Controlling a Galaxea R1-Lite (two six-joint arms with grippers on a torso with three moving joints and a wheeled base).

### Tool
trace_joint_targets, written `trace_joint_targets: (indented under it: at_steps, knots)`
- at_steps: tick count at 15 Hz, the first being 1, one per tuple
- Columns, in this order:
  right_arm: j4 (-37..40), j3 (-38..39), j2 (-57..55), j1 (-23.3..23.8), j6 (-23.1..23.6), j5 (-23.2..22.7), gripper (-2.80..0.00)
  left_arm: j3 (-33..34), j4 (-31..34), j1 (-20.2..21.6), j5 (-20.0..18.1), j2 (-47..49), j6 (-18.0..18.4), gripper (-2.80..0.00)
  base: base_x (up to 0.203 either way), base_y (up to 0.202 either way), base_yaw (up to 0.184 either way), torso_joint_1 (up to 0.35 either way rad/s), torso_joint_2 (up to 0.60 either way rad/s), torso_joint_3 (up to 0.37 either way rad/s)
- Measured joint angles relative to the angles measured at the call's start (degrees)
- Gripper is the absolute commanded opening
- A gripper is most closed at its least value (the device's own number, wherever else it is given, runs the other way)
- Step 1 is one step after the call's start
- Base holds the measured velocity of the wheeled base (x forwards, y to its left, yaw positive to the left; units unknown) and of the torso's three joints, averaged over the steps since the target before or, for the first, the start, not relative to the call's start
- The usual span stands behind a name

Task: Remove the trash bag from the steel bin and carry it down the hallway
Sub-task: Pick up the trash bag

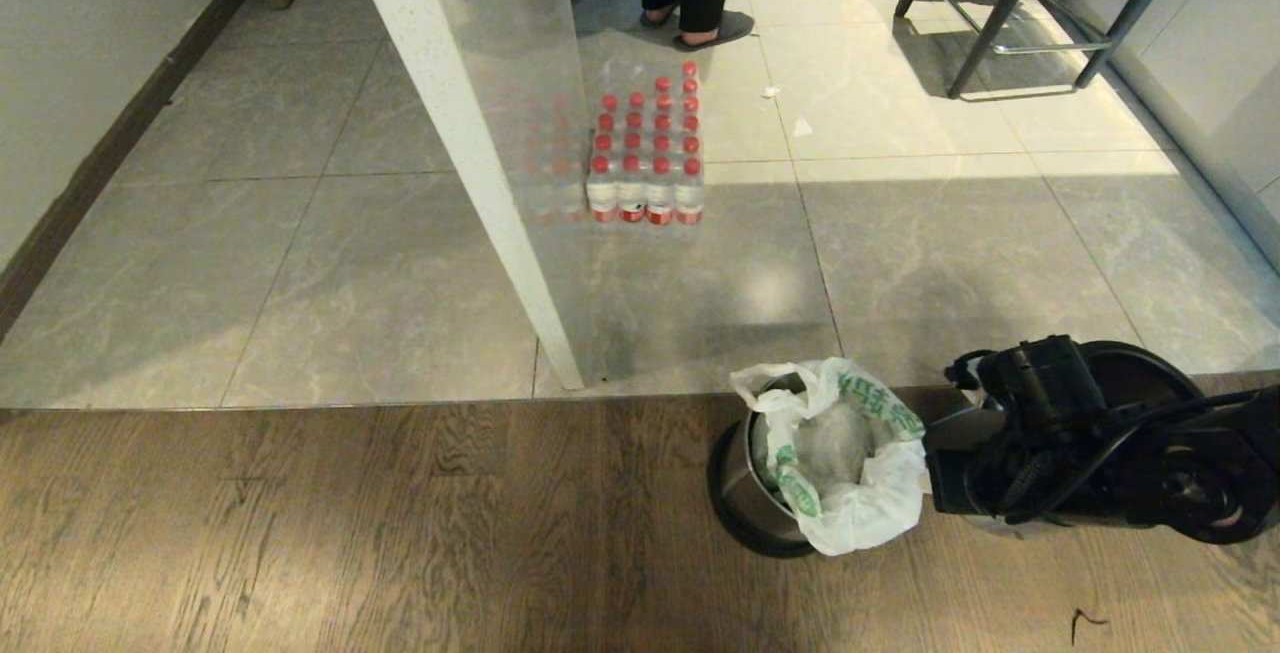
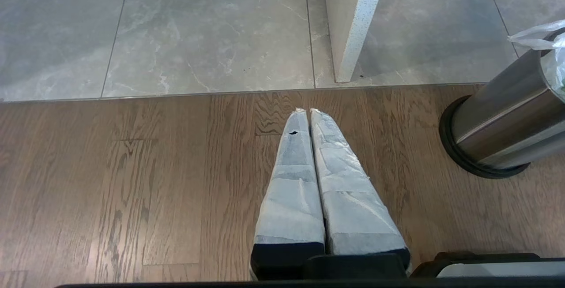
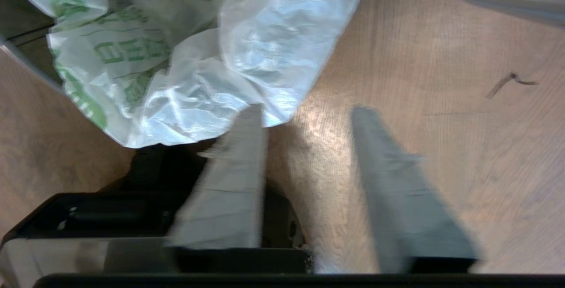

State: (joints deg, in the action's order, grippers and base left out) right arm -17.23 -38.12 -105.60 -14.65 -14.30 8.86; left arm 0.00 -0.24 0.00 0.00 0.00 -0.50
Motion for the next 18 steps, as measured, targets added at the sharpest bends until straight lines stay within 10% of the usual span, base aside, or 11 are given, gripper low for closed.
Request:
trace_joint_targets:
  at_steps: [18]
  knots:
    - [-6.36,-7.98,-11.99,-0.56,-1.24,-6.22,0.0,0.0,0.02,0.0,0.0,0.0,0.02,-2.8,0.0,0.0,0.0,0.0,0.0,0.0]
